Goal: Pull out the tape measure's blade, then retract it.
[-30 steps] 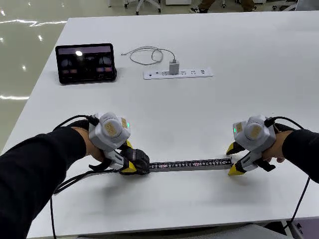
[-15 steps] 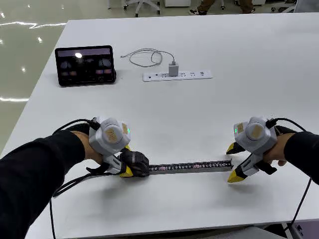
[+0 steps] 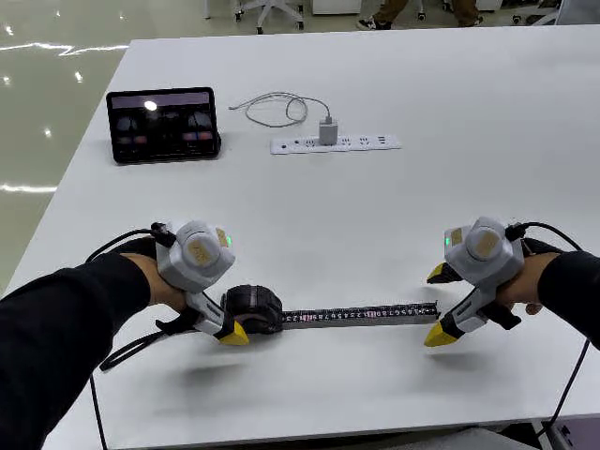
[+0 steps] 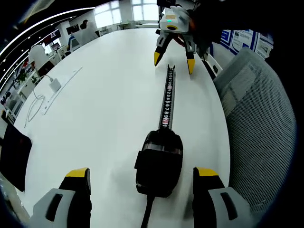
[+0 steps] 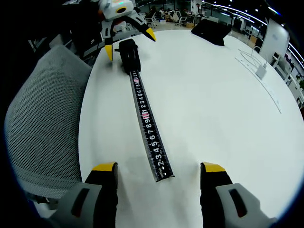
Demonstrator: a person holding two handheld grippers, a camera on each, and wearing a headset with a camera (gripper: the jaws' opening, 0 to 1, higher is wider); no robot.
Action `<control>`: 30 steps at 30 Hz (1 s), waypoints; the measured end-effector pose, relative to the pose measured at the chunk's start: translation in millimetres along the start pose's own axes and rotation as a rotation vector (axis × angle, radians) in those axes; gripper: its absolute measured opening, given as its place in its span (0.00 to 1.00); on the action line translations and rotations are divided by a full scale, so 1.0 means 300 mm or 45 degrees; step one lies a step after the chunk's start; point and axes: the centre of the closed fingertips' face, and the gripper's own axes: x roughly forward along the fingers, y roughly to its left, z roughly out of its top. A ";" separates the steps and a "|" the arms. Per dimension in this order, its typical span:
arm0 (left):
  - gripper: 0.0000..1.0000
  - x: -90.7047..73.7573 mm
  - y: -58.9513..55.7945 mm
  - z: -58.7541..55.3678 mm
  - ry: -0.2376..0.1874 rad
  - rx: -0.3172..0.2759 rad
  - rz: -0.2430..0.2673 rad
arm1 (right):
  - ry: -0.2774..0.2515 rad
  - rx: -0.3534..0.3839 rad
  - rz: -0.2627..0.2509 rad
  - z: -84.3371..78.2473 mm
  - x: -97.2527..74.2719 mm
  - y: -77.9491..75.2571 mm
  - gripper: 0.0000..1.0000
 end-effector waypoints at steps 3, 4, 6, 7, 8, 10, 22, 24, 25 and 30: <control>0.90 -0.001 -0.003 -0.004 -0.012 -0.084 -0.027 | 0.001 0.014 -0.007 -0.004 -0.001 0.001 0.68; 0.92 -0.003 -0.009 -0.006 -0.011 -0.100 -0.026 | -0.005 0.021 -0.014 -0.004 -0.002 0.000 0.69; 1.00 -0.009 -0.013 -0.007 -0.020 -0.159 -0.015 | -0.020 0.034 -0.032 0.001 -0.007 0.000 0.70; 1.00 -0.011 -0.009 -0.001 -0.042 -0.172 -0.009 | -0.034 0.052 -0.045 0.004 -0.010 -0.001 0.72; 1.00 -0.021 -0.015 -0.005 -0.036 -0.182 -0.006 | -0.054 0.079 -0.055 0.009 -0.013 -0.002 0.73; 1.00 -0.030 -0.016 -0.013 -0.045 -0.183 0.008 | -0.092 0.126 -0.075 0.013 -0.021 -0.004 0.76; 1.00 -0.080 0.027 -0.091 -0.141 -0.425 0.140 | -0.187 0.204 -0.180 -0.007 -0.061 0.009 0.94; 1.00 -0.083 0.029 -0.113 -0.151 -0.448 0.160 | -0.198 0.229 -0.200 -0.011 -0.066 0.009 0.98; 1.00 -0.086 0.026 -0.119 -0.163 -0.455 0.166 | -0.208 0.233 -0.207 -0.014 -0.068 0.006 1.00; 1.00 -0.107 0.012 -0.129 -0.232 -0.533 0.221 | -0.242 0.288 -0.260 -0.042 -0.072 0.001 1.00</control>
